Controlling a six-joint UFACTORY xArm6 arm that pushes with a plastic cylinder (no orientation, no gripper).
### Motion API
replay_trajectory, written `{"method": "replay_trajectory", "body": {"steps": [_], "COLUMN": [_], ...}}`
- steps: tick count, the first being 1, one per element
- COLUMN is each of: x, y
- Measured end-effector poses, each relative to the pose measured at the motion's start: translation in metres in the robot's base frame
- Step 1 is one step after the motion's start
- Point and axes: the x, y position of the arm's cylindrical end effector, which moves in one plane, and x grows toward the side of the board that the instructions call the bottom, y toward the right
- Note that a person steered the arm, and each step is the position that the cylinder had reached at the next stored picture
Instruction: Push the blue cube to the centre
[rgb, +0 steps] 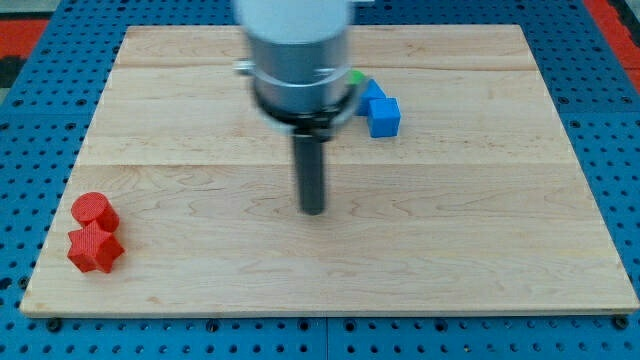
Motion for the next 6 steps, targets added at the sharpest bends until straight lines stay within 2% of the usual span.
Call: {"method": "replay_trajectory", "body": {"steps": [1, 2, 3, 4, 5, 6], "x": [-0.036, -0.09, -0.146, -0.152, -0.092, -0.075], "y": [0.086, 0.14, 0.131, 0.069, -0.001, -0.014]}}
